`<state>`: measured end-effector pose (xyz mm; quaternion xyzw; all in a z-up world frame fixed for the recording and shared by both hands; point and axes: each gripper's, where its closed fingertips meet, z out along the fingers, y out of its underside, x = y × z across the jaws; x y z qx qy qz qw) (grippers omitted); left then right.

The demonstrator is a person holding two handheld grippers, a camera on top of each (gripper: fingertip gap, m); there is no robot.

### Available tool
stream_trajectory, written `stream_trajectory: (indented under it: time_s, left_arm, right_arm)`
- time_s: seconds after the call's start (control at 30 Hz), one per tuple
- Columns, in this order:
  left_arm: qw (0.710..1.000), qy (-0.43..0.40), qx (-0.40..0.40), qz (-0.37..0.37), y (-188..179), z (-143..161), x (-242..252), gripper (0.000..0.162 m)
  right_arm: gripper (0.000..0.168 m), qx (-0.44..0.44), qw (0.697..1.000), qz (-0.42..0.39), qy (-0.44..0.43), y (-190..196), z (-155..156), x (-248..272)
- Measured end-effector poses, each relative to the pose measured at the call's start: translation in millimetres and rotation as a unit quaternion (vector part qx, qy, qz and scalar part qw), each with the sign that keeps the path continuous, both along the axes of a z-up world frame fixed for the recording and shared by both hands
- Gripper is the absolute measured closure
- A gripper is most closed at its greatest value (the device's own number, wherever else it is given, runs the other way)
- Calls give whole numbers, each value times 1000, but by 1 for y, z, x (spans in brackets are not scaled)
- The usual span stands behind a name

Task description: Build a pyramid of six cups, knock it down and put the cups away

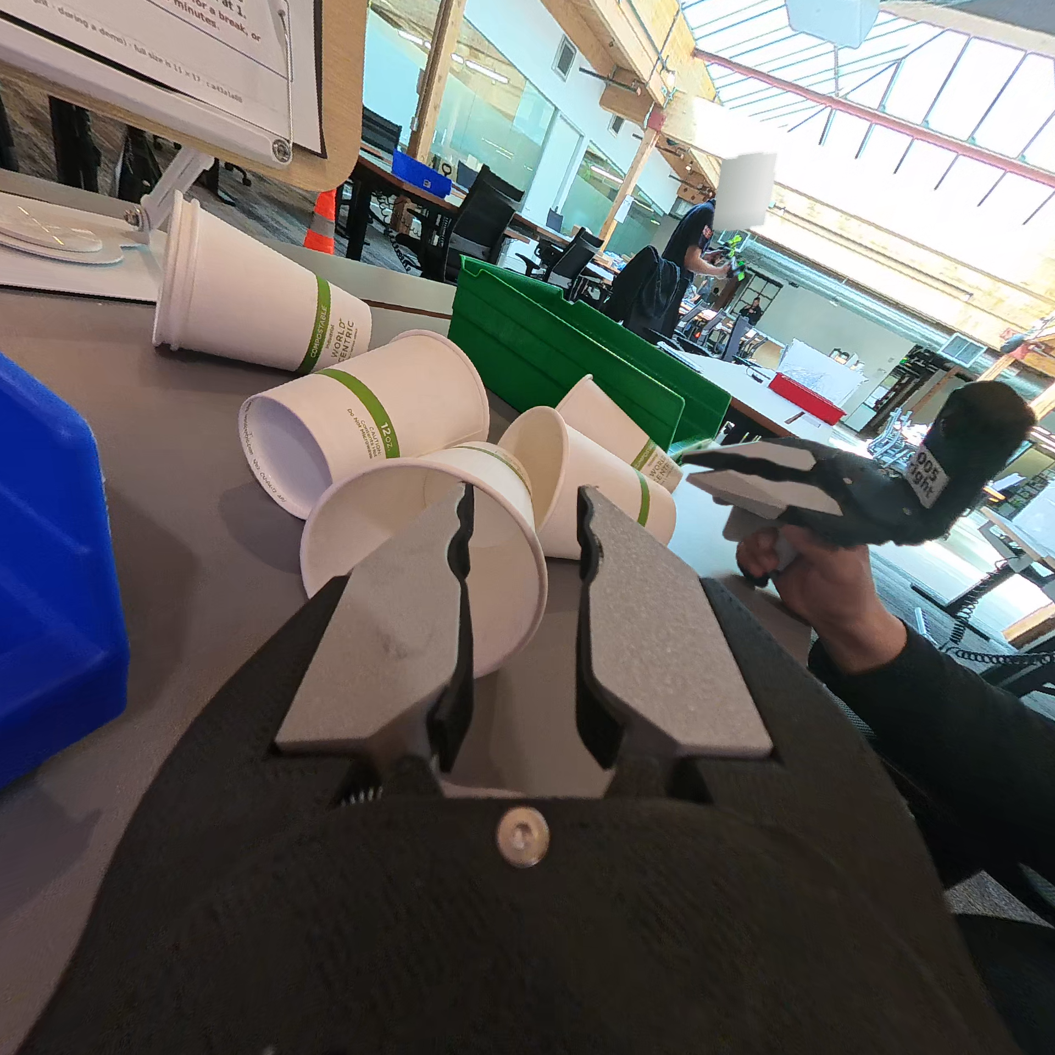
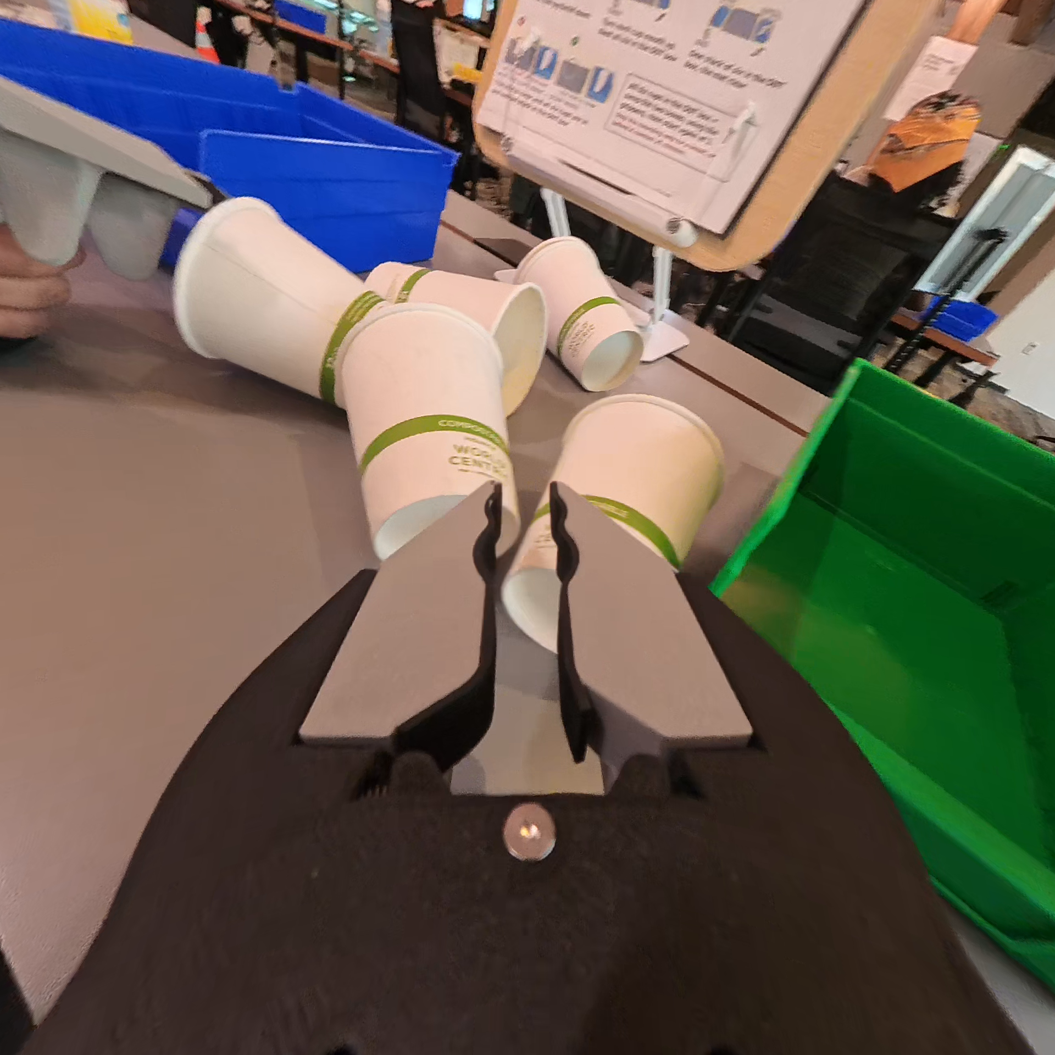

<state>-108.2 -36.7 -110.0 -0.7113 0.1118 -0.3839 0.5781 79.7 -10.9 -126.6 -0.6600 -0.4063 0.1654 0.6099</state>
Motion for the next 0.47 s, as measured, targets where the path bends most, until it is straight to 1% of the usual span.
stream_trajectory:
  time_s: [0.07,0.13,0.23,0.33,0.4,0.47]
  left_arm:
    - [1000,0,0,0,0,0,0,129]
    - [1000,-1,0,0,0,0,0,129]
    - [1000,-1,0,0,0,0,0,129]
    - [1000,-2,-1,0,0,0,0,129]
    - [1000,-2,-1,-1,0,0,0,129]
    - [1000,-3,-2,-1,0,0,0,129]
  right_arm:
    - [155,-4,1000,27,-15,-7,-5,-9]
    - [154,1,999,35,-41,-9,-11,-14]
    - [150,7,994,52,-101,-15,-26,-24]
    - [146,36,985,53,-159,-19,-38,-30]
    - [147,59,980,59,-180,-23,-40,-33]
    - [147,70,978,73,-181,-29,-40,-37]
